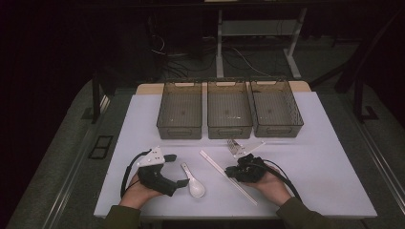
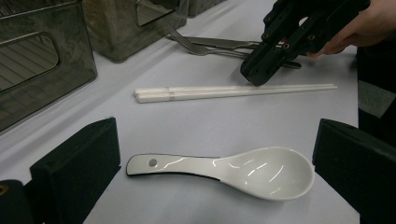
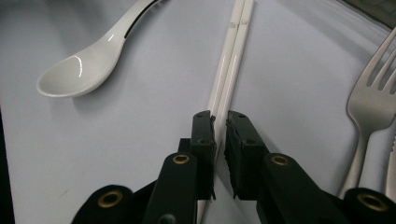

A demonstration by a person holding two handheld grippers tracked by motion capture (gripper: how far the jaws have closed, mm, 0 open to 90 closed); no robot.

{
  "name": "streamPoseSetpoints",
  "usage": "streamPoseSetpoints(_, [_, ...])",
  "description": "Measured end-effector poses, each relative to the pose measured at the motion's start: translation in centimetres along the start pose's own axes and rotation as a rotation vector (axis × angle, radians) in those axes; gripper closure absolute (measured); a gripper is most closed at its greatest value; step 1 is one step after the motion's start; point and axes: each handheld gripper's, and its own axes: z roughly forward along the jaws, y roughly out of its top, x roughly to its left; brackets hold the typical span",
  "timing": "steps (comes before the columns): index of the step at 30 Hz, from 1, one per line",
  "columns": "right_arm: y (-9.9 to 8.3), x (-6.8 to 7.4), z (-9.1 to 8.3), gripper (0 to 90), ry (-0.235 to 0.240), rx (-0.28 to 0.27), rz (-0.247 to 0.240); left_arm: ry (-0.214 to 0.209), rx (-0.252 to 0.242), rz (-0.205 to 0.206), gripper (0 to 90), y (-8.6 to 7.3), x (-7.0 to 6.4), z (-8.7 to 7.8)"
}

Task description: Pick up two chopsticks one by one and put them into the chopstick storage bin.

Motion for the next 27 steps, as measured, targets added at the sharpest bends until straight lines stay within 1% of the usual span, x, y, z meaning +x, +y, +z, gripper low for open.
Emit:
streamPoseSetpoints(6, [-0.05,-0.05,0.07,82.5,0.003,0.012,0.001,0.0,0.0,0.0,0.0,0.0,0.01,0.01])
streamPoseSetpoints(15, [-0.07,-0.07,0.01,82.6,-0.001,0.014,0.01,0.0,-0.001,0.0,0.0,0.0,-0.04,0.03])
streamPoseSetpoints(17, [-0.21,-0.06,0.27,82.2,-0.016,0.038,0.001,0.0,-0.001,0.0,0.0,0.0,-0.03,0.04])
streamPoseSetpoints(19, [-0.25,-0.14,0.27,82.3,-0.01,0.034,0.004,0.0,-0.002,0.001,0.0,0.01,-0.04,0.03])
streamPoseSetpoints(27, [-0.3,0.13,0.31,82.1,-0.029,0.037,-0.004,-0.001,-0.001,0.001,0.0,0.0,-0.04,0.04])
